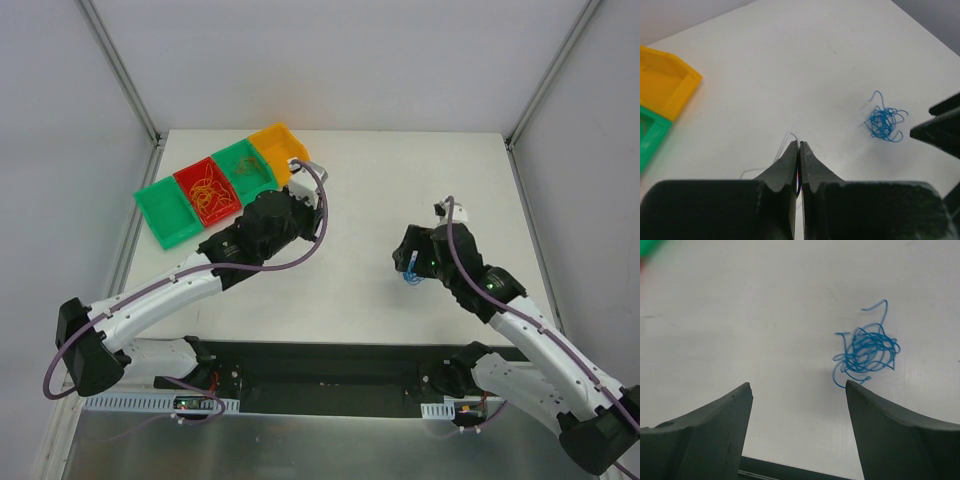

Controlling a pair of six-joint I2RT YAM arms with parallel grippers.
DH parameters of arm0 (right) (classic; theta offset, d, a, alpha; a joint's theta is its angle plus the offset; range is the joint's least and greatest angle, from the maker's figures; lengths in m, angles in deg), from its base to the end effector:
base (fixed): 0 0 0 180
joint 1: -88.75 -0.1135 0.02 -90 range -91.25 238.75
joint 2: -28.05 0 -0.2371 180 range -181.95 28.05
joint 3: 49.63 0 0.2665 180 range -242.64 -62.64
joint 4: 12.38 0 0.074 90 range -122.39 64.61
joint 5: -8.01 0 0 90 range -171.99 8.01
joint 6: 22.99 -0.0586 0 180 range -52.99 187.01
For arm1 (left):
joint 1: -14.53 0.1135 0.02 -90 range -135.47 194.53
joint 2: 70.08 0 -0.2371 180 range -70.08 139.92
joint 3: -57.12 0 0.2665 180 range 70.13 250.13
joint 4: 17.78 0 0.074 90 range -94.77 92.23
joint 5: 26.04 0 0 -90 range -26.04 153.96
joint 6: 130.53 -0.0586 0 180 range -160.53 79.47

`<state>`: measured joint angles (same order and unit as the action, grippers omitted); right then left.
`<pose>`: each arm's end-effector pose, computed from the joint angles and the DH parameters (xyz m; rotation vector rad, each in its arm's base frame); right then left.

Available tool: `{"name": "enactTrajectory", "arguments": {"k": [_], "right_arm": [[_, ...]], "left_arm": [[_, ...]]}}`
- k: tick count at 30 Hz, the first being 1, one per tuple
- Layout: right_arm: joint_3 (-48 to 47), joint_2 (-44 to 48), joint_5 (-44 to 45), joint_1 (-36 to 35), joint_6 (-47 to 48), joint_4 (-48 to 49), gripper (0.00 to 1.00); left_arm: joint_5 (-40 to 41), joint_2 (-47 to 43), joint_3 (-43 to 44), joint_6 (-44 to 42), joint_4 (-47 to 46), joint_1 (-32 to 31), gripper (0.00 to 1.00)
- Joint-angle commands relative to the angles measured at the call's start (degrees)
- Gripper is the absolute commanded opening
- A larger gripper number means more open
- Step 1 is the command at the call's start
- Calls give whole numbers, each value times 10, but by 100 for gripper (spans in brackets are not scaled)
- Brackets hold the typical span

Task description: Untangle the cables

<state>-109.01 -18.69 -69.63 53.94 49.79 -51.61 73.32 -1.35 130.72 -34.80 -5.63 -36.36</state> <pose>0.2000 0.1238 0.2857 -0.1768 2.0338 0.3537 0.2157 -0.2503 0.3404 0.5485 1.6433 -0.5969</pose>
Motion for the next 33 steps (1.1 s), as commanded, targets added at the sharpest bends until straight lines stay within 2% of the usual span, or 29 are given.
{"name": "enactTrajectory", "arguments": {"k": [1,3,6,10,14,16,22,24,29,33], "right_arm": [[55,-10,57,8,68,26,78],[73,-14,70,9,78,43,78],[105,-11,65,15,98,92,78],[142,-9,42,30,125,158,78],[153,-11,8,54,128,179,77],[167,-5,-18,62,123,199,77],[211,31,-49,80,115,240,77],[217,40,-51,85,113,243,77],[221,40,-71,101,108,249,77],[219,34,-76,106,107,249,77]], "left_arm": [[135,-15,6,-33,6,26,0],[138,-16,21,-8,38,69,0],[74,-18,45,55,76,181,0],[53,4,103,123,133,330,0],[-30,37,136,211,148,480,0],[-38,61,150,233,149,527,0],[-57,166,192,262,152,611,0],[-88,200,198,284,151,634,0],[-49,261,202,282,150,643,0],[-49,288,200,279,150,661,0]]}}
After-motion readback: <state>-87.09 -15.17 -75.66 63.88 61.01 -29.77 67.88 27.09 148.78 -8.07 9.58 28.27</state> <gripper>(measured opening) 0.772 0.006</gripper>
